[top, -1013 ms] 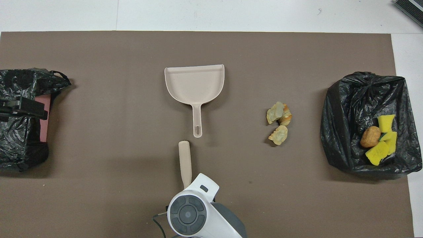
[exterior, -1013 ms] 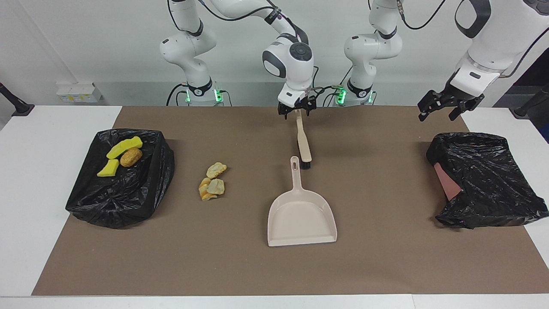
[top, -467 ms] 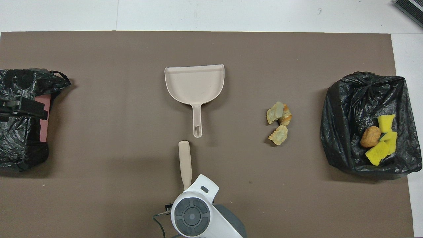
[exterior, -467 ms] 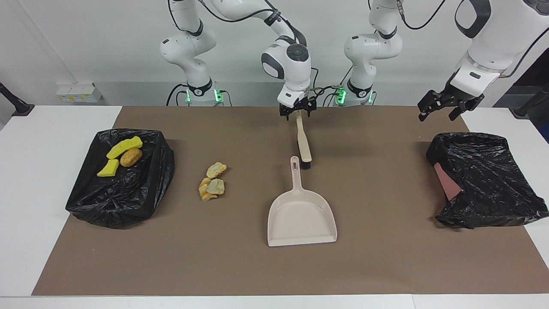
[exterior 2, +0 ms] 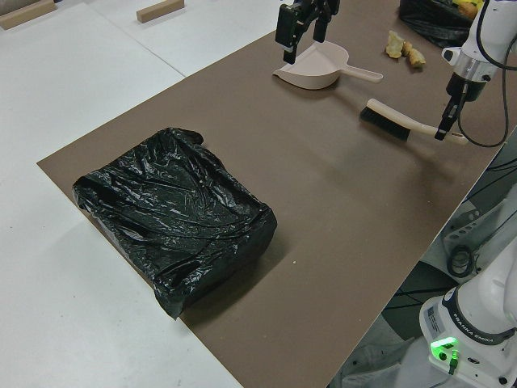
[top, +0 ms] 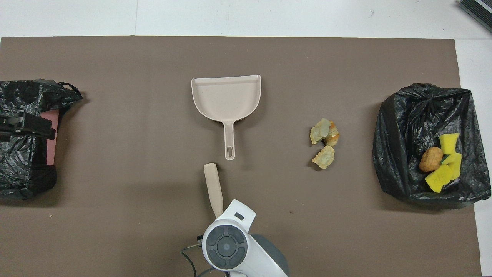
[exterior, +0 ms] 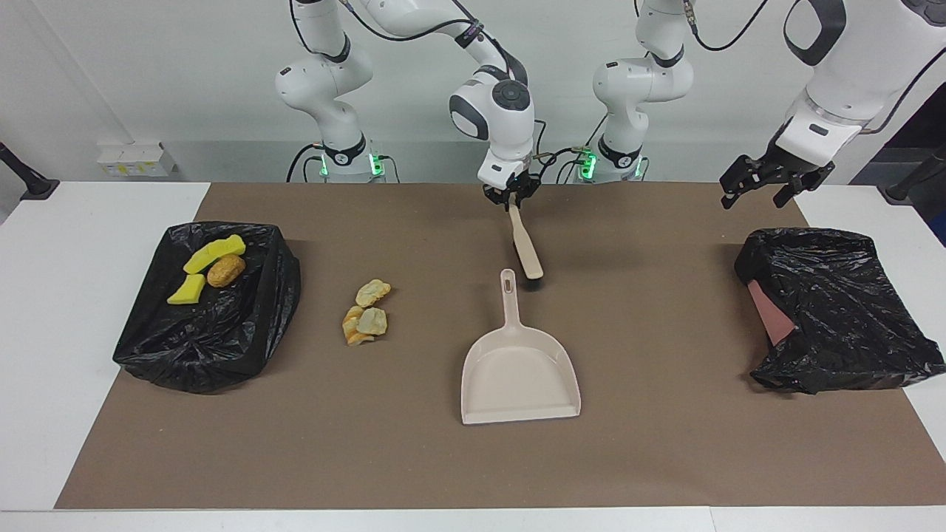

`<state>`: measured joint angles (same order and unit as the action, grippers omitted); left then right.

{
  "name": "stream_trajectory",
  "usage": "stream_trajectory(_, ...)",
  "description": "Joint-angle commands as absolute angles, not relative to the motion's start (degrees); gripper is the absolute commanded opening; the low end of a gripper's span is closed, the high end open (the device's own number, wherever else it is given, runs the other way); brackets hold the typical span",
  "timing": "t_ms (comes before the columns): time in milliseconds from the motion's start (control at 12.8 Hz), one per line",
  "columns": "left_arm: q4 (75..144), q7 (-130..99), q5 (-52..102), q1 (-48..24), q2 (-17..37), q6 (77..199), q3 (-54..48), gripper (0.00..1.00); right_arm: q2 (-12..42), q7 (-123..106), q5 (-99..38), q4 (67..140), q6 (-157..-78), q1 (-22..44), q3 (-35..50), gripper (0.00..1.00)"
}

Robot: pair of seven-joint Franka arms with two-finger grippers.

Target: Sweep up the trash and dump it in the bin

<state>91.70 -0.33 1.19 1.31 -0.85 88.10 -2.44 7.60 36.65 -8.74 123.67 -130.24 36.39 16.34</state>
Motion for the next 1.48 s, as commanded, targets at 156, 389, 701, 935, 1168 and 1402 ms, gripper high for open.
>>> stream_trajectory(156, 91.3, -0.4, 0.1, 1.7, -1.2, 87.5, -2.7, 1.00, 8.2, 34.6, -9.2, 120.4, -124.5, 34.4, 16.2, 0.00)
stream_trajectory(389, 91.3, -0.5, 0.1, 1.7, -1.2, 87.5, -2.7, 1.00, 2.4, 34.1, -9.3, 120.5, -118.3, 32.1, 16.3, 0.00)
stream_trajectory(701, 91.3, -0.7, 0.1, 1.2, -1.2, 87.5, -2.7, 1.00, -7.4, 29.5, -10.4, 121.0, -104.6, 25.3, 16.3, 0.00)
stream_trajectory(935, 91.3, -0.1, 0.8, 0.8, -1.2, 87.5, -3.2, 1.00, -12.4, 25.8, -10.4, 120.8, -99.6, 19.4, 15.9, 0.00)
stream_trajectory(1168, 91.3, -0.7, 1.9, -0.4, -1.1, 88.7, -4.0, 1.00, -15.2, 16.9, -9.3, 120.3, -95.8, 9.3, 15.6, 0.00)
stream_trajectory(1402, 91.7, -2.2, 3.0, -3.2, -0.3, 91.5, -4.3, 1.00, -13.9, 11.5, -2.6, 120.8, -97.9, 1.1, 15.6, 0.00)
